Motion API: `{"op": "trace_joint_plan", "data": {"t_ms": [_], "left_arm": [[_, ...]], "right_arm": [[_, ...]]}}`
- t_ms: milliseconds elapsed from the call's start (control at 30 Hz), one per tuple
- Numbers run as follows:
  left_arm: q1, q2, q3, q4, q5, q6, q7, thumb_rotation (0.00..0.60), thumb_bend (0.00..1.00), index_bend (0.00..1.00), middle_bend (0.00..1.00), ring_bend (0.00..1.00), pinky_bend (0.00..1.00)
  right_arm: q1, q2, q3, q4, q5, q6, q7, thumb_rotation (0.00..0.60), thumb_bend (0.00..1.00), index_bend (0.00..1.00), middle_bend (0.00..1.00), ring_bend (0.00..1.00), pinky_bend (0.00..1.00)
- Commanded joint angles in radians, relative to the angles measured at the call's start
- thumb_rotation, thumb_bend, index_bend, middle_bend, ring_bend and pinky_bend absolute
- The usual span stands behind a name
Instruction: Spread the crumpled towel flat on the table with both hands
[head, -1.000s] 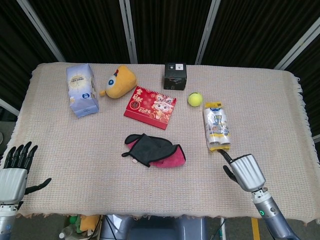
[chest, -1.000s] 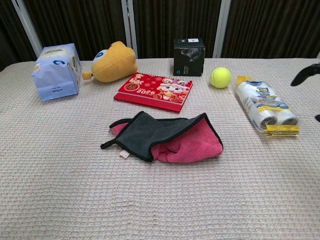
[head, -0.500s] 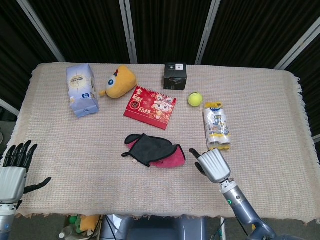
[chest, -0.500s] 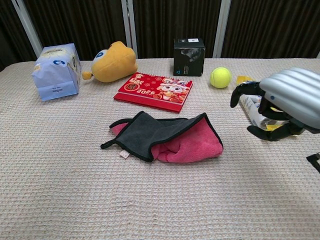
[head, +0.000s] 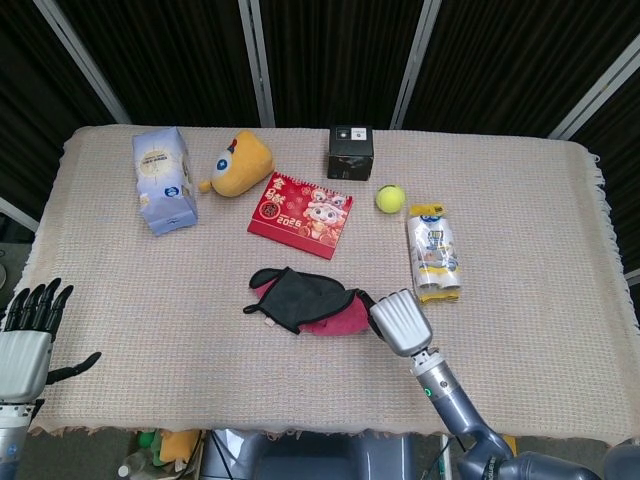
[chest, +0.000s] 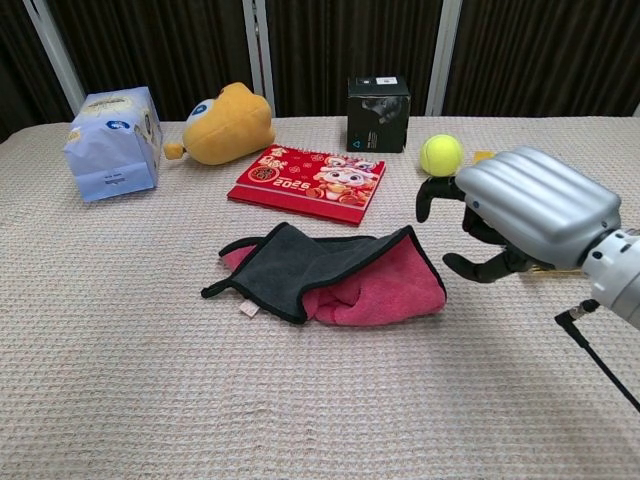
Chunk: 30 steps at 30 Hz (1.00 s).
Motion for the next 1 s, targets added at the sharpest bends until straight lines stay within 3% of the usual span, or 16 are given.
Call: {"op": "trace_joint_plan", "data": {"t_ms": [33,1000], "left_arm": [[-0.002,-0.006,-0.001,0.01,-0.006,-0.006,0.001,0.6,0.0,0.0,0.0,0.0,0.0],[-0.012,-0.024,-0.001,0.027,-0.008,-0.01,0.005,0.6,0.0,0.0,0.0,0.0,0.0]], "right_arm": [[0.011,-0.023,0.0,0.023,0.01,0.001,0.01,0.6,0.39,0.38,1.0,1.0,1.0],[0.065,-0.116,-0.025,0.118,0.029,0.024,0.041,0.6,0.39,0.41,1.0,1.0,1.0]]}}
